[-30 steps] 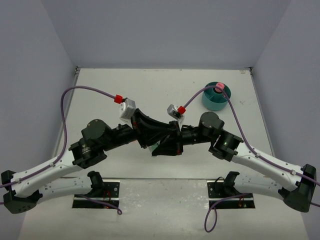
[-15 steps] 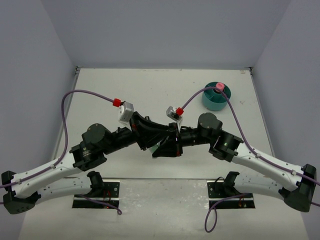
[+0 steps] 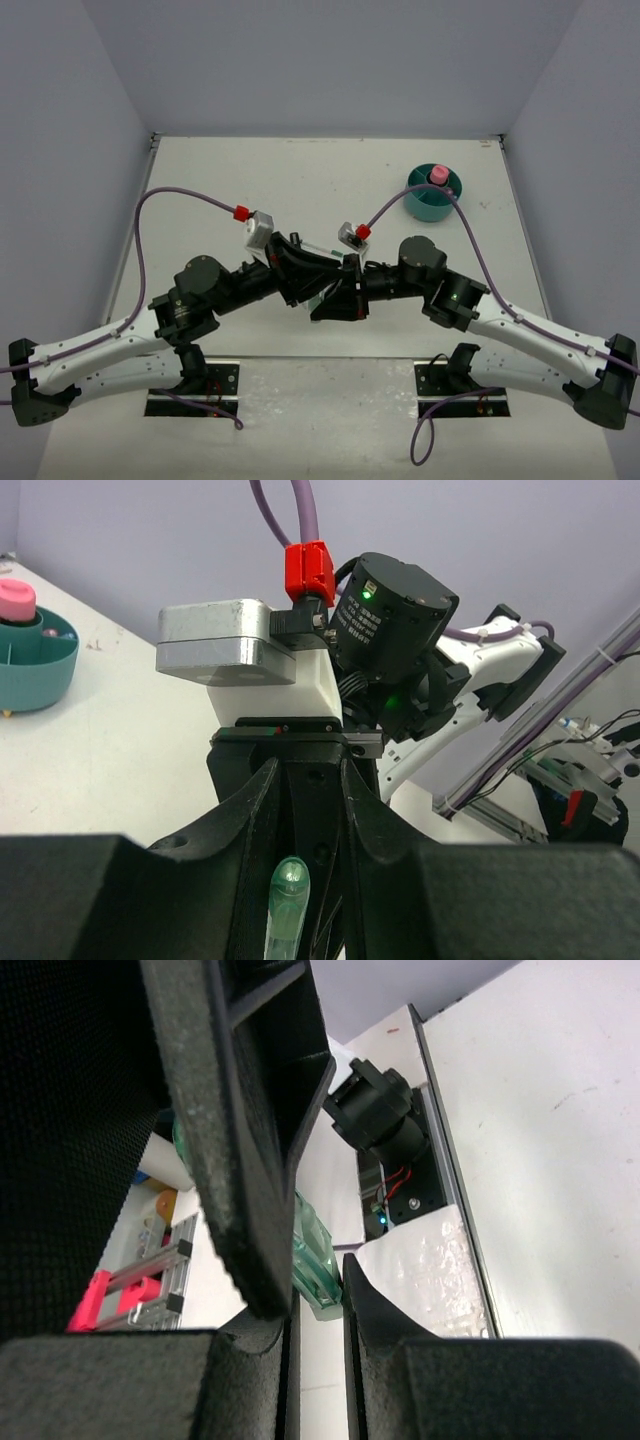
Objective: Sort the stationery into containers
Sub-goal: Close the pen cap on the pen.
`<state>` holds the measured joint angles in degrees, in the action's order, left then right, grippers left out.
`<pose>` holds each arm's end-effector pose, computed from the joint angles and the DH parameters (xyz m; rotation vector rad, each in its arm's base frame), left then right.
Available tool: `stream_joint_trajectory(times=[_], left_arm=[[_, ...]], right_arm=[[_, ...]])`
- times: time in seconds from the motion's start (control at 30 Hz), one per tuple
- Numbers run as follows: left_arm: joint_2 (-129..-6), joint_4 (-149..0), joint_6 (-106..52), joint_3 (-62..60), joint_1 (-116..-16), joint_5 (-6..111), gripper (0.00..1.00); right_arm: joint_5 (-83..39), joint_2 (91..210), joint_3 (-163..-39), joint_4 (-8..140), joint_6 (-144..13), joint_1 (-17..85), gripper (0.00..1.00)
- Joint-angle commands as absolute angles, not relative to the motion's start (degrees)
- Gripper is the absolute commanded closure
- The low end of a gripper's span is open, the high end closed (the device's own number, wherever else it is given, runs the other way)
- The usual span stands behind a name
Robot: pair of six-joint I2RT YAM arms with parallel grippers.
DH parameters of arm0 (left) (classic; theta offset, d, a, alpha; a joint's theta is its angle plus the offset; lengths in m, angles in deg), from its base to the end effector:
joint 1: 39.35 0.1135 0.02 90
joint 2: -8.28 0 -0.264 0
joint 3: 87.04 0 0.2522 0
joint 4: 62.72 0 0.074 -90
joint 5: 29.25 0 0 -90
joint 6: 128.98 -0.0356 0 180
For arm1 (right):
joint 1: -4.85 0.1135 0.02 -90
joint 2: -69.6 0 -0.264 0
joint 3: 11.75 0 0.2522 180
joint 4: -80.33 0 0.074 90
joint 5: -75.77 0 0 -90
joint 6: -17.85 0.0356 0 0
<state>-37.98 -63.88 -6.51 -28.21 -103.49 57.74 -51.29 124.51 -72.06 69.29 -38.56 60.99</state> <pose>0.0816 -0.1727 0.3808 0.4646 1.4582 -1.4224 0.1054 0.1957 0.3432 -0.9271 1.7312 1.6475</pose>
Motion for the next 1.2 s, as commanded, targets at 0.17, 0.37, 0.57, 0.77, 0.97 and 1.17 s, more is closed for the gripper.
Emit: stream_joint_trajectory(times=[0.17,0.37,0.57,0.77,0.97,1.17], left_arm=[[-31.5,-72.3,0.0,-36.5,-101.8,79.5,1.00],[-30.5,-68.0,-0.4,-38.0,-101.8,75.0,1.00],[-32.3,-62.6,-2.0,-37.9,-101.8,67.9,1.00],[-32.4,-57.9,-3.1,-40.4,-101.8,64.0,1.00],[-32.7,-54.2,-2.2,-42.8,-101.8,63.8,1.00],[-33.7,-50.0,-3.4,-45.0,-101.8,61.9,1.00]], right_arm=[[-45.6,112.1,-69.6,90.1,-40.3,59.5,1.00],[-47.3,115.0,-72.1,87.3,-39.9,59.6,1.00],[-47.8,117.0,-73.3,86.7,-39.3,59.5,1.00],[-45.2,116.3,-73.6,86.4,-37.9,59.5,1.00],[-42.9,115.4,-74.1,88.3,-35.9,59.5,1.00],[-39.0,115.8,-74.5,92.3,-31.4,59.6,1.00]])
